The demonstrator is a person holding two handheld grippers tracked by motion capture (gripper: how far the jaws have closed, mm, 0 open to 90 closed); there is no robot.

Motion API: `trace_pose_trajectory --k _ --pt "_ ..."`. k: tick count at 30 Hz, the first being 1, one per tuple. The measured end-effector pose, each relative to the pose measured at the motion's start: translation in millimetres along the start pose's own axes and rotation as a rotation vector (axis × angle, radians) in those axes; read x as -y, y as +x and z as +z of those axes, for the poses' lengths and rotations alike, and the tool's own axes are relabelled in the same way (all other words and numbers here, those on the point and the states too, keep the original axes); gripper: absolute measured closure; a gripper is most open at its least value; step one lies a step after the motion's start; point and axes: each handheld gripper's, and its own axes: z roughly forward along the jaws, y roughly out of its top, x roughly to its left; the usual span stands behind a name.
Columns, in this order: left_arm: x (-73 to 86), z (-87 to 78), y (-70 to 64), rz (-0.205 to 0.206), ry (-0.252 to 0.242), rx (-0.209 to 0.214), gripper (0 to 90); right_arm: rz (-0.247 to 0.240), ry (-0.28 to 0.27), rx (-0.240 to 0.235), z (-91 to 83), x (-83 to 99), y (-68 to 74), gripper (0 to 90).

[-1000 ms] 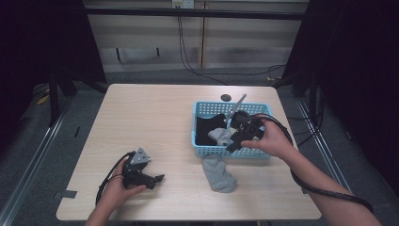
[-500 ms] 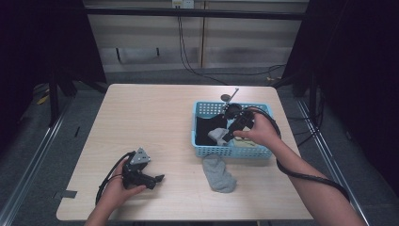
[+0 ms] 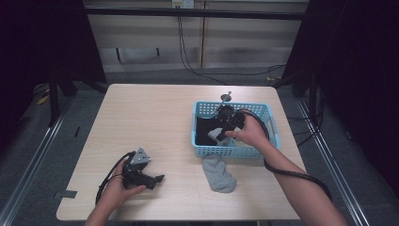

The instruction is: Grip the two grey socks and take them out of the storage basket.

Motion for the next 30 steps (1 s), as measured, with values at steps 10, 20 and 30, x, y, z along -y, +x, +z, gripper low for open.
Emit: trace_pose_trajectory --k 10,20,30 --pt "0.0 0.0 0.1 0.001 0.001 0.001 6.8 -0.003 0.032 -0.004 22.4 -5.6 0.3 56.1" --pt "0.0 0.0 0.1 0.001 0.001 0.001 6.8 -0.003 0.059 -0.031 16.3 -0.1 -1.1 83.5" --pt "0.0 0.0 0.0 0.000 0.001 0.000 6.8 0.020 0.027 -0.044 -12.4 11.6 -8.9 83.8"
